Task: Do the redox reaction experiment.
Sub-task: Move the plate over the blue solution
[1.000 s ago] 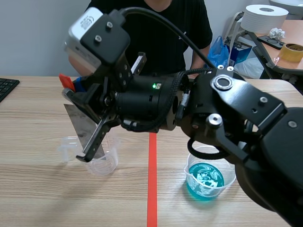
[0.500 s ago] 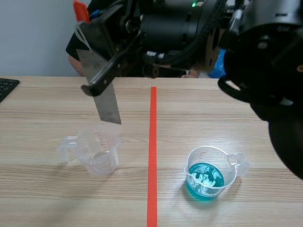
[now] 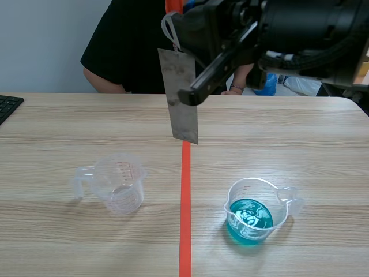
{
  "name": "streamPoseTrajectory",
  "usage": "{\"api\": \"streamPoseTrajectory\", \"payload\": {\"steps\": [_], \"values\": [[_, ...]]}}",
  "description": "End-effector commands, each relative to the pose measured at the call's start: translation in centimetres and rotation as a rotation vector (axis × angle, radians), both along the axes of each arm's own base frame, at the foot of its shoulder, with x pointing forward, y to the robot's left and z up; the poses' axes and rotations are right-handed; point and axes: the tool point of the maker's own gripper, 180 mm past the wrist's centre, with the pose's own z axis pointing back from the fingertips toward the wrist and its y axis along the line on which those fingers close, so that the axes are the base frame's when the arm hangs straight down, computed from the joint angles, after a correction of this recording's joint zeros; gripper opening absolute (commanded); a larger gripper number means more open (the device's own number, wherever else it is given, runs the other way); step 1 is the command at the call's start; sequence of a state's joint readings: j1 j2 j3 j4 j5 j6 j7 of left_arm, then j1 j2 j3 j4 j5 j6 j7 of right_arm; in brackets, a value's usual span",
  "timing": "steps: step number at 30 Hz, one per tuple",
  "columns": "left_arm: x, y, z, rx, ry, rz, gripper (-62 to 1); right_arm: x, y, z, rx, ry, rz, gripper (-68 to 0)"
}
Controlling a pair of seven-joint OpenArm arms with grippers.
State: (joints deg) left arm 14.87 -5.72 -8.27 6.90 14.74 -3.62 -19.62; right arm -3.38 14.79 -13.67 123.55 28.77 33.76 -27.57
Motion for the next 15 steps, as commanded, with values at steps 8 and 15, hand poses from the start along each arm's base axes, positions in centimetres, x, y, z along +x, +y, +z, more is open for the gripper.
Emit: {"api": "streamPoseTrajectory", "payload": {"steps": [8, 15], "values": [[0.3, 0.1, 0.1, -0.001, -0.013, 0.002, -56.7, -2.0, -2.8, -0.4, -0.057, 0.001, -0.050, -66.9], [0.3, 0.1, 0.1, -0.001, -0.013, 0.002, -56.7, -3.2, -5.1, -2.3, -0.114, 0.057, -0.101, -66.9]]}}
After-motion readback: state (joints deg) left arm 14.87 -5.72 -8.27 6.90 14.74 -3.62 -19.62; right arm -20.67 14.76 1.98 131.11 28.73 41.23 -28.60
